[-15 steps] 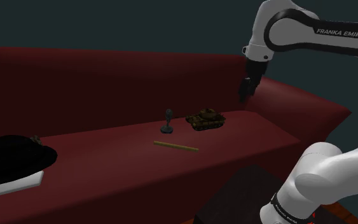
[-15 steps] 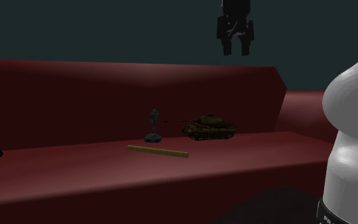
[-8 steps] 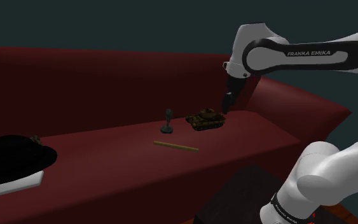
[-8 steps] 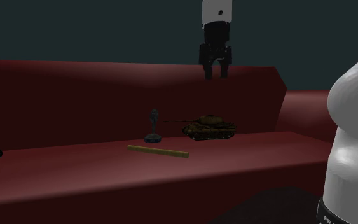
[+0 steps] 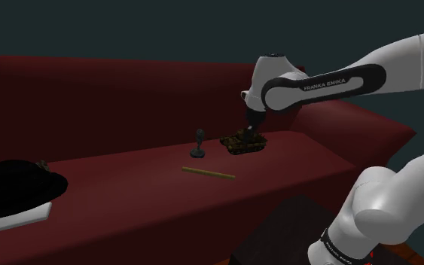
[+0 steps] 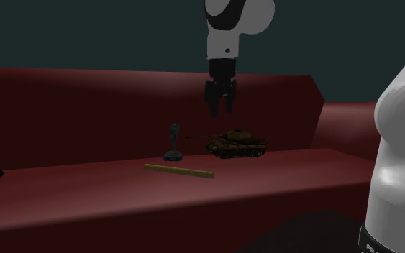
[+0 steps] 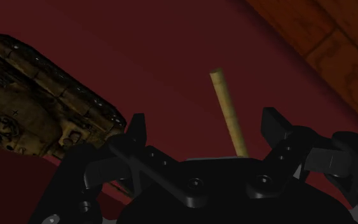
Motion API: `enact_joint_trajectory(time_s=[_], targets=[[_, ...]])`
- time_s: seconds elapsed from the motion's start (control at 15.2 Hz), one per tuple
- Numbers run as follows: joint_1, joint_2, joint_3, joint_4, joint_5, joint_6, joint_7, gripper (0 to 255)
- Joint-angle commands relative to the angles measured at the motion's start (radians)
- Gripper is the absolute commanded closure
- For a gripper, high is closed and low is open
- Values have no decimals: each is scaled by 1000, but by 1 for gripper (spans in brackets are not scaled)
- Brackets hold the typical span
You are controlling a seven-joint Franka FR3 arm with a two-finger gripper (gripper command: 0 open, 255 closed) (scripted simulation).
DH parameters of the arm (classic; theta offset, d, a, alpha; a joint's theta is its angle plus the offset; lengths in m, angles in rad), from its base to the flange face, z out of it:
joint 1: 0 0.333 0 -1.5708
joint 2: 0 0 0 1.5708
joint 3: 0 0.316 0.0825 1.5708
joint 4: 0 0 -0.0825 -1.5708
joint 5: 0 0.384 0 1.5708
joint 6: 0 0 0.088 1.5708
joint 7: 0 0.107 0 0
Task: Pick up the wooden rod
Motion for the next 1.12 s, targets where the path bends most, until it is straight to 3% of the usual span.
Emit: enact_joint_trajectory(time_s=[0.0, 0.66, 1.06], targets=[[16, 59, 4, -5, 2, 78, -18, 0], [80, 390, 39, 51, 1, 409, -99, 0], [100, 552, 58, 101, -18, 543, -118, 0]])
